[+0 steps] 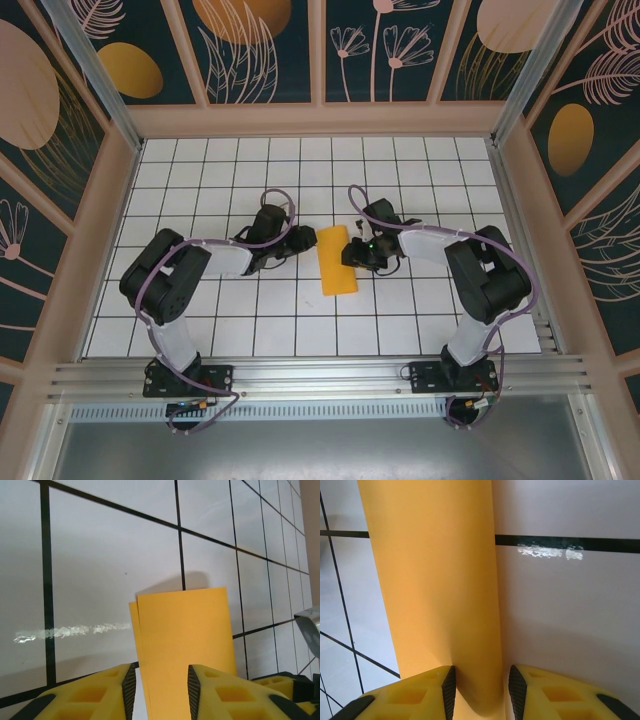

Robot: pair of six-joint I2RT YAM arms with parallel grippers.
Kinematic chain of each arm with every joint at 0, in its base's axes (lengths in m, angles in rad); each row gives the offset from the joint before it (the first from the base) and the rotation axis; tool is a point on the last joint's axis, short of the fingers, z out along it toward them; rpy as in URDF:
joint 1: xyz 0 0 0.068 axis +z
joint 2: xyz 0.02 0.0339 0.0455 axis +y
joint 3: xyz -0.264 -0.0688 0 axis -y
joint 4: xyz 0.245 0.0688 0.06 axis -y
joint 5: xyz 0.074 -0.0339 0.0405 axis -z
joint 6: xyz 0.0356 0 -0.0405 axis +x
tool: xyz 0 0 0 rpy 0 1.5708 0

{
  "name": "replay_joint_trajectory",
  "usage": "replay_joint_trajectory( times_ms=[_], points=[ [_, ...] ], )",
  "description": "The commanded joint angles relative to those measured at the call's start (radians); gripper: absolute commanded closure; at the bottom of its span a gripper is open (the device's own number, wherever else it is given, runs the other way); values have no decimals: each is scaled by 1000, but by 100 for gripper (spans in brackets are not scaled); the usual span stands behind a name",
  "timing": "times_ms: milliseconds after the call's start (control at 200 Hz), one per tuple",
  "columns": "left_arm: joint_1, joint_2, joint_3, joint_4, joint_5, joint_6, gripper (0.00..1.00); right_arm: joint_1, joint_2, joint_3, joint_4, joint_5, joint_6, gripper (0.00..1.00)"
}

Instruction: Fold a paper plane with a square sheet of paper (pick it up from the middle)

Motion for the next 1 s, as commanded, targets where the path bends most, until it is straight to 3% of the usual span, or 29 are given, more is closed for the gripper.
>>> replay_joint_trajectory(
  times_ms=[0, 991],
  points=[
    [-3, -29, 0, -32, -35, 16, 63, 8, 43, 15, -40, 26, -40, 62],
    [-3, -17, -38, 93, 44, -42, 58, 21, 128, 36, -74, 46, -84, 60]
  ],
)
